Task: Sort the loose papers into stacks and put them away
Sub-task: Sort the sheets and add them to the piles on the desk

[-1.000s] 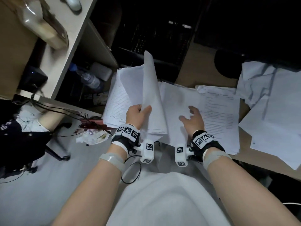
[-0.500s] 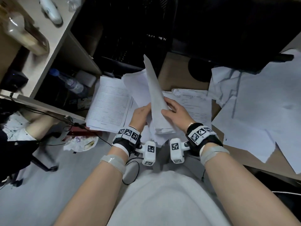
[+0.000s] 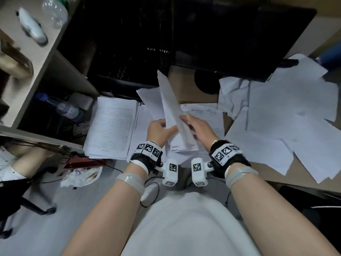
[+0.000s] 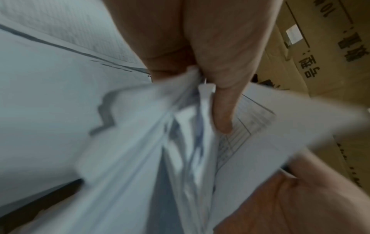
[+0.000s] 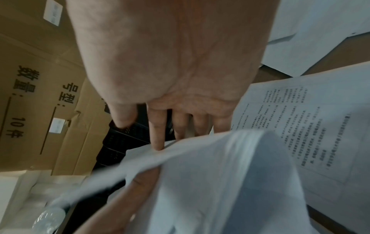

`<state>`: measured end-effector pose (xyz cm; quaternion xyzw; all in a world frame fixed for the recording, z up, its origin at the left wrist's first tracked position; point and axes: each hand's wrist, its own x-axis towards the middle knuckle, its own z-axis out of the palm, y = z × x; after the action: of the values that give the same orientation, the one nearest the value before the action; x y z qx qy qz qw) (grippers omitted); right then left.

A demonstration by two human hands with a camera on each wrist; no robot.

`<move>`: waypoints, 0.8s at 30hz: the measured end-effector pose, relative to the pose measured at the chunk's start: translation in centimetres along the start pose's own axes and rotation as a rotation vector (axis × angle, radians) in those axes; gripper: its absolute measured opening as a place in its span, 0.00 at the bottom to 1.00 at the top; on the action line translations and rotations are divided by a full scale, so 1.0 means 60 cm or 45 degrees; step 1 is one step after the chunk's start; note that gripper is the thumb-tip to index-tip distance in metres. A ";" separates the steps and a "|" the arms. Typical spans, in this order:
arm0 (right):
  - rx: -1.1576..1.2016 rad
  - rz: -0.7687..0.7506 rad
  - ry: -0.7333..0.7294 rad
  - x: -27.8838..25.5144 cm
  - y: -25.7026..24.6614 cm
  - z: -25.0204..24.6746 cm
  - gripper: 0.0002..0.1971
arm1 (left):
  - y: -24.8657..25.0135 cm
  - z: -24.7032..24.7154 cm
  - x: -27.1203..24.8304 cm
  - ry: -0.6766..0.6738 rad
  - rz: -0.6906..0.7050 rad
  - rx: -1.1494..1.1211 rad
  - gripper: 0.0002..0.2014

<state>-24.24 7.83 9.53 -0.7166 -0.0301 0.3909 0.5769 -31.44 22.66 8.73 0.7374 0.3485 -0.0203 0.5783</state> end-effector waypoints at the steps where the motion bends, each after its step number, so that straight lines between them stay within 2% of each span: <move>1: 0.019 0.036 0.008 0.001 -0.001 0.001 0.21 | -0.003 -0.002 0.008 0.016 0.020 0.066 0.13; 4: -0.160 0.053 0.071 0.009 0.011 0.006 0.27 | -0.002 -0.002 0.018 0.001 0.050 0.196 0.07; 7: -0.155 0.107 0.174 0.016 0.022 0.013 0.18 | -0.002 -0.005 0.028 -0.010 0.116 0.286 0.06; 8: -0.100 0.142 0.186 0.013 0.020 0.017 0.19 | -0.001 -0.007 0.032 -0.022 0.130 0.310 0.06; 11: 0.022 0.247 0.208 0.004 0.018 0.031 0.36 | -0.006 -0.017 0.045 -0.055 0.143 0.381 0.12; 13: 0.029 0.285 0.259 0.003 0.019 0.035 0.42 | -0.013 -0.029 0.051 -0.072 0.131 0.424 0.11; 15: 0.025 0.311 0.297 0.008 0.019 0.038 0.43 | -0.024 -0.046 0.053 -0.083 0.101 0.467 0.09; 18: -0.006 0.266 0.335 0.018 0.010 0.053 0.29 | -0.044 -0.082 0.057 -0.079 0.086 0.491 0.09; 21: -0.160 0.242 0.479 0.042 0.021 0.072 0.13 | -0.053 -0.123 0.060 -0.043 0.037 0.394 0.12; 22: -0.201 0.229 0.502 0.051 0.026 0.079 0.12 | -0.056 -0.138 0.060 -0.025 0.011 0.349 0.13; 24: -0.297 0.259 0.510 0.062 0.035 0.092 0.16 | -0.062 -0.165 0.057 0.036 -0.033 0.293 0.15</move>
<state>-25.82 13.37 5.62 -0.8407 0.1123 0.2912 0.4425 -34.53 33.27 7.38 0.7945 0.3615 -0.0575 0.4846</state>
